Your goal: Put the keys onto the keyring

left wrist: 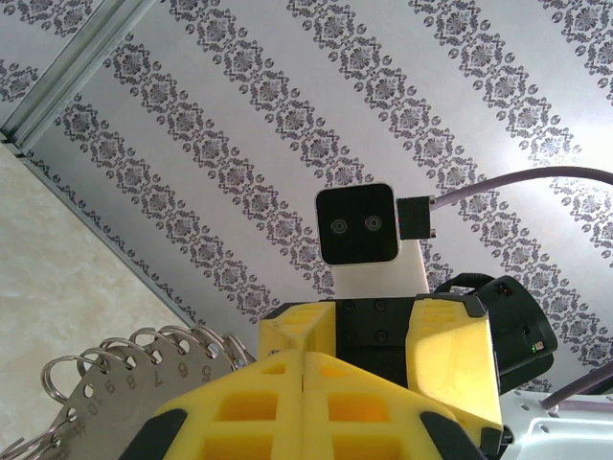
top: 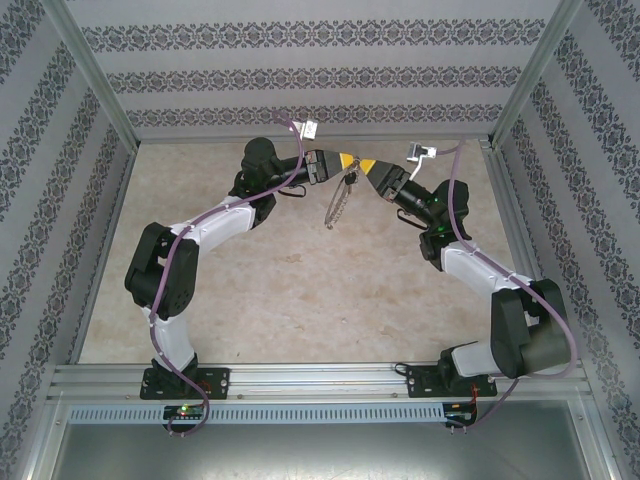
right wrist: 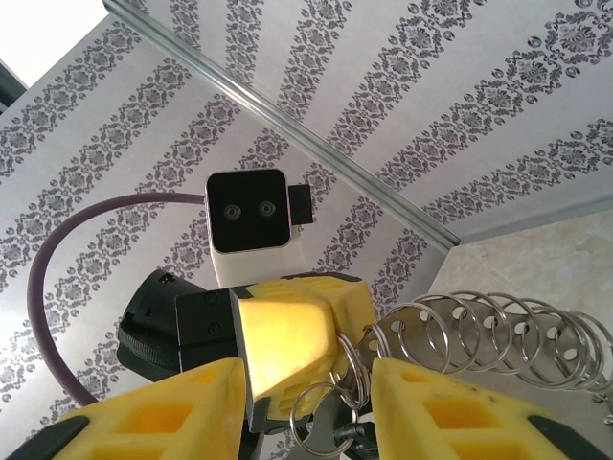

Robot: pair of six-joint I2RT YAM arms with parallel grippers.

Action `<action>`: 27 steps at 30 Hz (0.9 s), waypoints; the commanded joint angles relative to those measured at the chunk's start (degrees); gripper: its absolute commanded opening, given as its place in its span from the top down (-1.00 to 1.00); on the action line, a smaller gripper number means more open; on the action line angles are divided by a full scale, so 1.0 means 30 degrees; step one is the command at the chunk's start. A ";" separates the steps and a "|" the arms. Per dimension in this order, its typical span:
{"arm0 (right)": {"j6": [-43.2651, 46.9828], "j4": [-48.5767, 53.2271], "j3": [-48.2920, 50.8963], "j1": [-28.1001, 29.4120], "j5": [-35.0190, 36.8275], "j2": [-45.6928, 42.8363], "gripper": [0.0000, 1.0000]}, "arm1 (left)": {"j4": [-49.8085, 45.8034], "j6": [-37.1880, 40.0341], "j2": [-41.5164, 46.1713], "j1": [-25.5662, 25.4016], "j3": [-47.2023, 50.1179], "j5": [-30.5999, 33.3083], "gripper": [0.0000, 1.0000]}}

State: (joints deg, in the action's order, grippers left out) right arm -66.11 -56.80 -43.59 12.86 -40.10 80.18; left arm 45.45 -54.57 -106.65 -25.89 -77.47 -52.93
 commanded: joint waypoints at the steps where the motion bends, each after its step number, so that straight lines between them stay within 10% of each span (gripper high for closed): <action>1: 0.0199 -0.0644 0.0150 -0.0016 -0.0130 -0.0221 0.20 | 0.1347 0.0347 0.0805 -0.0271 -0.0426 -0.0299 1.00; 27: 0.0721 0.0047 -0.0570 0.0739 0.0077 0.0180 0.22 | 0.1109 0.0691 0.0804 -0.0507 -0.0543 -0.0489 1.00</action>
State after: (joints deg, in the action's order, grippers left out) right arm -65.63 -55.83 -44.10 14.79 -40.07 81.21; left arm 45.45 -54.15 -106.65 -26.39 -77.47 -53.36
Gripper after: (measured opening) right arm 0.392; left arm 0.053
